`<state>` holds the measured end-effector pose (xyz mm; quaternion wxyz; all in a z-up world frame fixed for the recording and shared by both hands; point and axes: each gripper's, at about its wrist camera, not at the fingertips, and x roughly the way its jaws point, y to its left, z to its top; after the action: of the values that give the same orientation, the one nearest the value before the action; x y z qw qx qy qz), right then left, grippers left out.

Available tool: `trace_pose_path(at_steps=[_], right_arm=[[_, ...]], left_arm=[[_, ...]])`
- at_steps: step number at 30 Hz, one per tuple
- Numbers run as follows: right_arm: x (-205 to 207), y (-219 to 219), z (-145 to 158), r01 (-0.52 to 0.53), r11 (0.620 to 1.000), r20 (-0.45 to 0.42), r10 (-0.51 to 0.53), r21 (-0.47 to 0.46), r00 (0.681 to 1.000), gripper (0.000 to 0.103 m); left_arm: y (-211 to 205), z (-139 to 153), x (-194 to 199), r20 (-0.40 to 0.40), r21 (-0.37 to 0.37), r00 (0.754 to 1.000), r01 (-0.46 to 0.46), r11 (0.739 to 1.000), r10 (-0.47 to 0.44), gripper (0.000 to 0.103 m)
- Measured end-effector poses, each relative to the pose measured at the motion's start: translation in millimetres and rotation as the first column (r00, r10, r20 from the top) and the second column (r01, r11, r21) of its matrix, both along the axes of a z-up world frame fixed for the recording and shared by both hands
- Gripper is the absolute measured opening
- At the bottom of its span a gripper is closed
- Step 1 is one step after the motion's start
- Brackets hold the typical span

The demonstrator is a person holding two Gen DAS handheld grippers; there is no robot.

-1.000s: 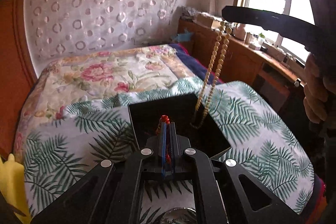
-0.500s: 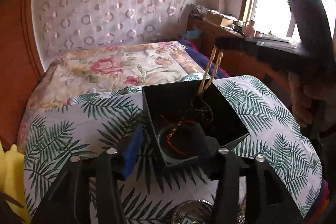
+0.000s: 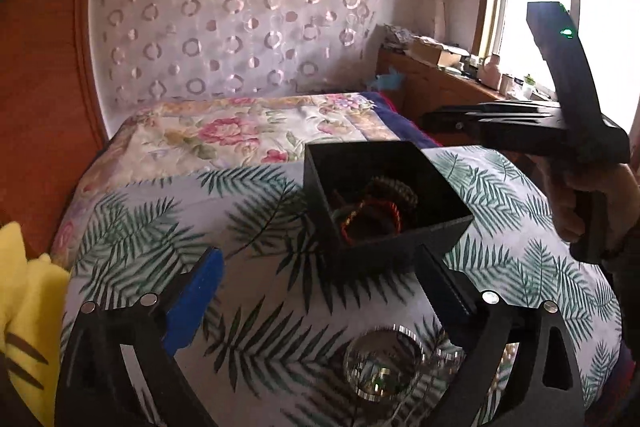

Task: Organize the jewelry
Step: 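Close the right gripper on the silver hairpins in the pile, then lift the silver hairpins with the right gripper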

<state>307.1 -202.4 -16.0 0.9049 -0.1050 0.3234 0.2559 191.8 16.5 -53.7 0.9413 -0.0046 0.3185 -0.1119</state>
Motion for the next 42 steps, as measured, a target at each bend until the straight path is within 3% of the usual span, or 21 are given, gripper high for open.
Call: trace_pose_path(at_steps=[10,17,27,38,42], right_arm=[[-92.1,-27.7,-30.6,0.015,0.998,-0.061,-0.011,0.057,0.998,0.036],[-136.1,-20.5,-53.2,-0.019,0.997,-0.112,0.028,0.078,0.993,0.036],[-148.5,24.5,-70.5,-0.107,0.989,-0.185,0.125,0.107,0.975,0.036],[-132.4,43.0,-90.5,-0.111,0.988,-0.289,0.139,0.112,0.947,0.036],[-130.8,42.6,-92.9,-0.117,0.983,-0.312,0.156,0.14,0.937,0.017]], left_arm=[[7.5,-19.3,-35.3,-0.042,0.012,0.999,-0.016,1.0,0.017,0.095],[14.8,-26.3,-67.1,-0.047,-0.002,0.998,-0.03,1.0,0.03,0.095],[23.5,-30.2,-97.3,-0.052,0.024,0.998,-0.041,0.999,0.042,0.095],[35.0,-37.2,-109.1,-0.068,0.005,0.997,-0.042,0.999,0.042,0.095],[37.9,-37.2,-110.2,-0.066,-0.002,0.997,-0.044,0.999,0.044,0.095]])
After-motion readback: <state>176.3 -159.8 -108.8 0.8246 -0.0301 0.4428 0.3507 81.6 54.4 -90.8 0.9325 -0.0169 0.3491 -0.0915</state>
